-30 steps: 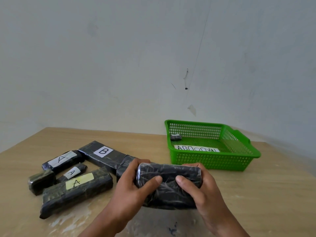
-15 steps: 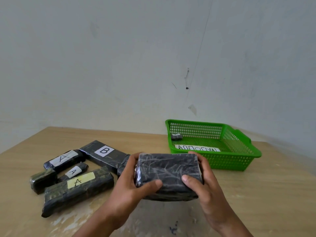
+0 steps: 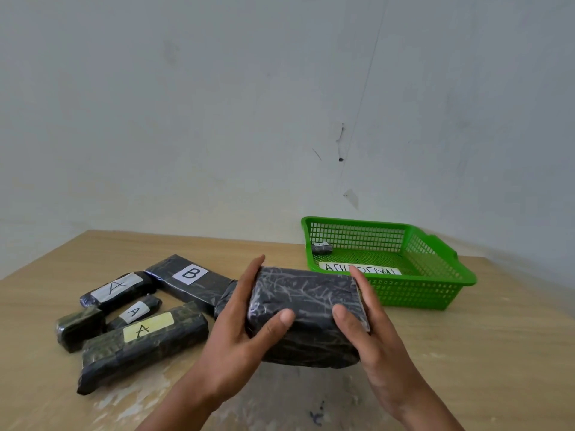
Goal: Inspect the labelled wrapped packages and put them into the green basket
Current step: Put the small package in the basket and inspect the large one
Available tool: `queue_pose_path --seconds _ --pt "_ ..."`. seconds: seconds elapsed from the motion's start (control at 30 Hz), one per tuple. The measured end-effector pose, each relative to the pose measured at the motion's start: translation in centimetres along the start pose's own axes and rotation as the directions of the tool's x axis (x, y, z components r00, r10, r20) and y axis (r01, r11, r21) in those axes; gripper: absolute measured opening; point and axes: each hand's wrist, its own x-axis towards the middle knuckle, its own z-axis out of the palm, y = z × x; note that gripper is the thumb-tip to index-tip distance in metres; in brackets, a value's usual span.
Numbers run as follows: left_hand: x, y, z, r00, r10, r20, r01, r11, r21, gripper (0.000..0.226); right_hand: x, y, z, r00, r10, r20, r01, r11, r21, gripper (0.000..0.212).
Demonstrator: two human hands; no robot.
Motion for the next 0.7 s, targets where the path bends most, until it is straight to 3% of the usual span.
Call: queue_pose_path --seconds 0.1,0.17,0.33,0.43,0.6,0.7 --pt "-0.2 0.1 -0.2 0.995 0.083 0.061 -0.089 0.991 0.103 0.084 0.1 -0.1 -0.1 0.999 0.031 -0.034 -0.031 1.000 0.003 0.077" --pt "-0.3 -0.3 -0.3 0.994 0.082 0.069 -0.086 0.995 0.052 0.073 0.0 -0.2 0.0 0.998 0.037 -0.048 -0.039 0.999 -0.023 0.073" --pt "0.0 -0.8 -0.3 0.997 -0.055 0.049 0.063 0.983 -0.174 0.048 -0.1 -0.1 -0.6 0.998 0.064 0.020 -0.063 0.997 -0.048 0.084" --pt "0.1 -0.8 -0.2 0.992 -0.124 0.015 0.125 0.965 -0.232 0.041 -0.3 0.1 -0.7 0.996 0.031 0.079 -0.034 0.999 0.035 0.074" --pt "0.1 -0.9 -0.3 0.983 -0.179 0.041 0.184 0.948 -0.260 0.045 -0.2 0.2 -0.4 1.000 -0.030 -0.003 0.030 0.992 0.121 0.048" --pt "0.2 -0.9 -0.5 0.979 -0.192 0.067 0.202 0.948 -0.247 0.053 -0.2 0.5 -0.2 1.000 0.010 -0.028 -0.005 0.988 0.155 0.050"
